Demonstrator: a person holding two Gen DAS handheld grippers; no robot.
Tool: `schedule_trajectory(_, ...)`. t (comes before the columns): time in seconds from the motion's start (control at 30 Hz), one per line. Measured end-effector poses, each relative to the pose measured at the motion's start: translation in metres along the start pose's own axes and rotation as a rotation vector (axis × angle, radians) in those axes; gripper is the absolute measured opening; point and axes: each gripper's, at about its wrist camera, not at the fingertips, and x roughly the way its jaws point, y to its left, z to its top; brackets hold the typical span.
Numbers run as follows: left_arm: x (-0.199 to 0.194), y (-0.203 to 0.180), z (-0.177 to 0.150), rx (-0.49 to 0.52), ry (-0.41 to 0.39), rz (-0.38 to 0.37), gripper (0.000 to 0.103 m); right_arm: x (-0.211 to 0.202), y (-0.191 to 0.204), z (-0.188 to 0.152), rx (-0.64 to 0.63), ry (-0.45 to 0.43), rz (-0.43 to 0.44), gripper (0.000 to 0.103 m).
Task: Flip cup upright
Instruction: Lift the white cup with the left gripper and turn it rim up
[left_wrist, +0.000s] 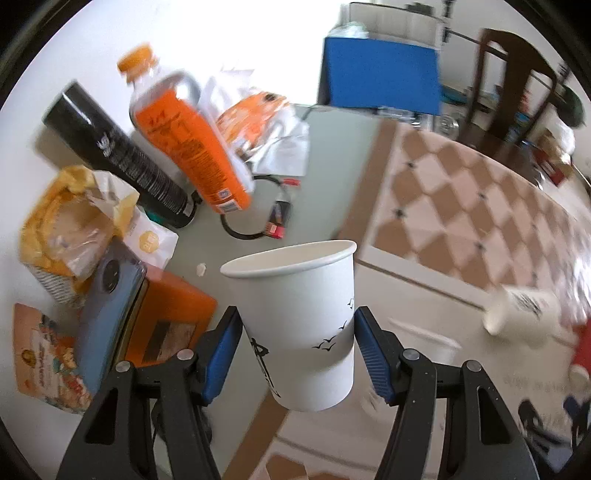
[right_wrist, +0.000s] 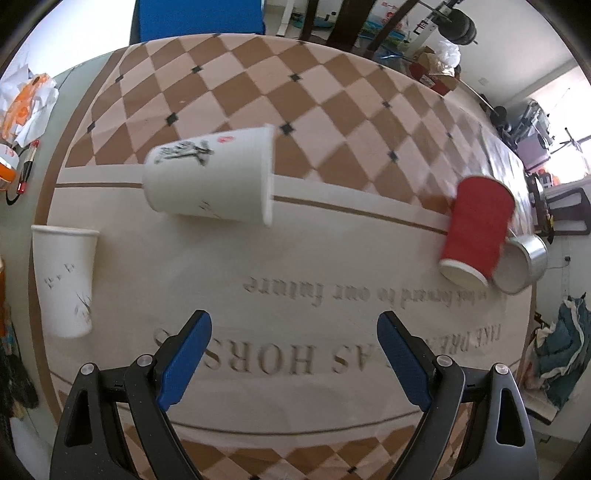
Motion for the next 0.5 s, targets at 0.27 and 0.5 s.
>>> schedule_trajectory(0.27,-0.064,-0.075,-0.059,0.175,0.001,-0.084,0.059,-0.004,-0.078,-0.034,0.071,0.004,0.007,0.092)
schedule_trajectory(0.5,-0.078,-0.159,-0.114,0.321,0.054,-0.165,0.059,0.012,-0.156,-0.072,0.147,0.044,-0.014,0.092)
